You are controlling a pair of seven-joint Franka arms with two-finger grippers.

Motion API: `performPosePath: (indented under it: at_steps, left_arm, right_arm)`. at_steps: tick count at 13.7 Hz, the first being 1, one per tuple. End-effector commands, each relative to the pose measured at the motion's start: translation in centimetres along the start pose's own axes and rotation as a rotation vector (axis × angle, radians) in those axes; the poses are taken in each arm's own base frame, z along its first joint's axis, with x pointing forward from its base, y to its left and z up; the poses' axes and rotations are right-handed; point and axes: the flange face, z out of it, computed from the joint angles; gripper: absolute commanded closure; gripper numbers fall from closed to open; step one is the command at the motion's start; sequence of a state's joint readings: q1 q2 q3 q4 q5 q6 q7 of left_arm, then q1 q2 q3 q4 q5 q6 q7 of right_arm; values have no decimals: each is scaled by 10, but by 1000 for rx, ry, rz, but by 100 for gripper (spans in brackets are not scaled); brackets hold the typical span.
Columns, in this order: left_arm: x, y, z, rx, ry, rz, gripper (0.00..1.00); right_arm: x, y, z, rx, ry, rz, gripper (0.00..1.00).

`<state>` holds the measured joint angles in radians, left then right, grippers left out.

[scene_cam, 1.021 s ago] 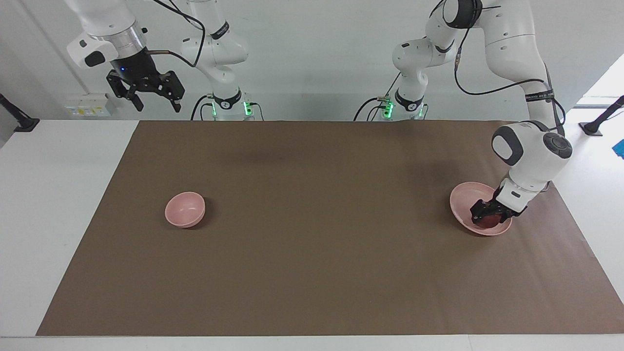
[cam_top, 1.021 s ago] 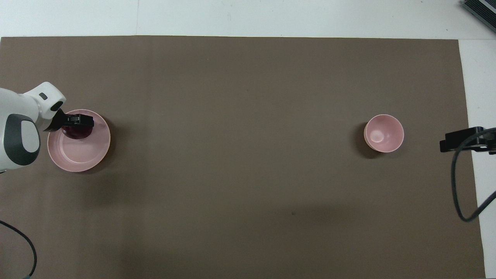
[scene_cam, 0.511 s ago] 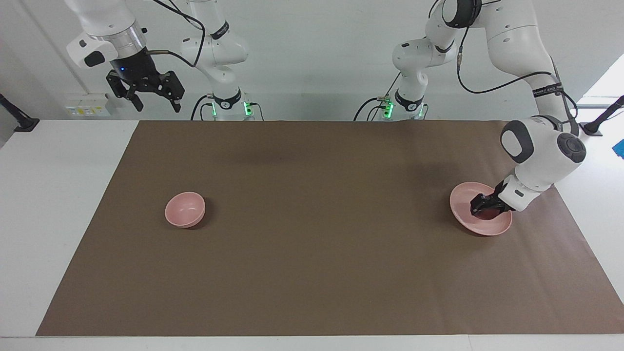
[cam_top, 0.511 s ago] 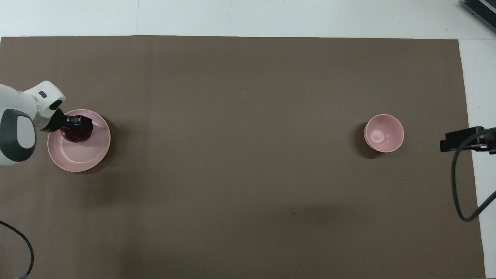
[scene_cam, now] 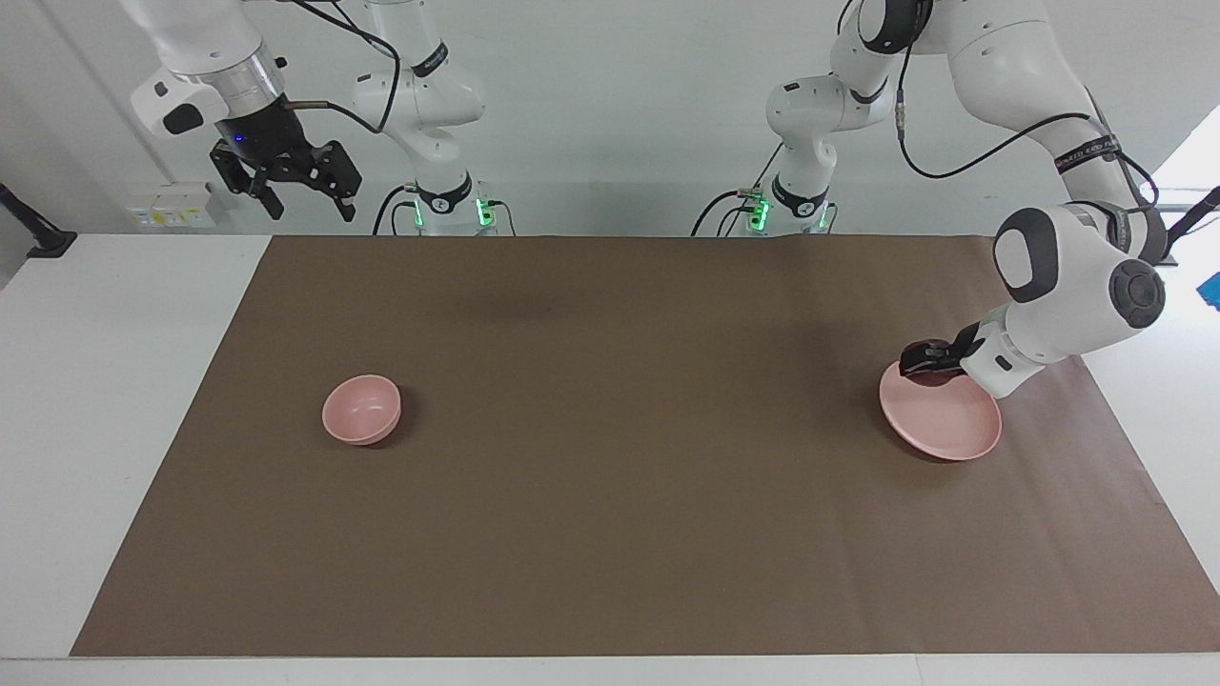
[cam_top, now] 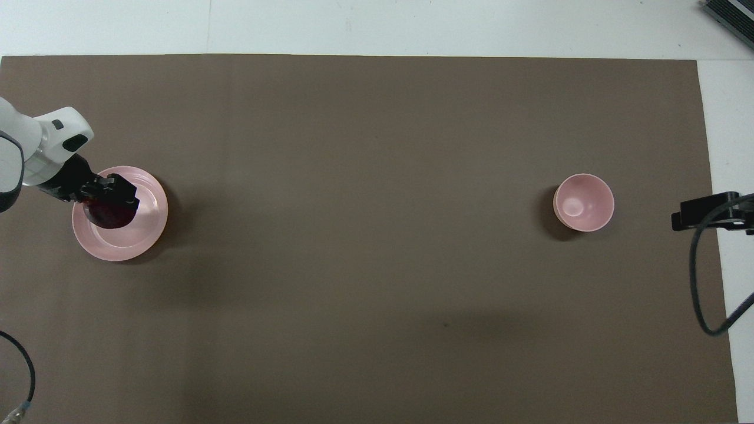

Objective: Move apple from plate to bowl
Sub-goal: 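Carry the apple with the left gripper while the right gripper reaches toward it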

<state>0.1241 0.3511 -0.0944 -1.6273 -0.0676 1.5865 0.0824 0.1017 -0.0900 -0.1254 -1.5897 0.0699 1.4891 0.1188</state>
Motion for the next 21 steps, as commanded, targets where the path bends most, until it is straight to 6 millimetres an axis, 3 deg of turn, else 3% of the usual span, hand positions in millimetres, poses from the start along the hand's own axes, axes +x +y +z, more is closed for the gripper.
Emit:
performPosePath:
  at_steps: [1, 8, 14, 18, 21]
  left_arm:
    - [-5, 34, -5, -73, -105, -143, 100]
    - [-6, 136, -14, -477, -295, -549, 100]
    - [-9, 229, -34, -761, -549, -819, 100]
    - [-20, 301, -43, -919, -676, -843, 100]
    - [-36, 360, -45, -997, -774, -897, 100]
  right_arm:
    - [3, -3, 11, 50, 8, 83, 0]
    - [4, -9, 19, 63, -5, 79, 0]
    - [20, -5, 30, 439, -63, 332, 0]
    - [36, -19, 49, 686, -155, 380, 0]
    - [35, -50, 61, 799, -140, 275, 0]
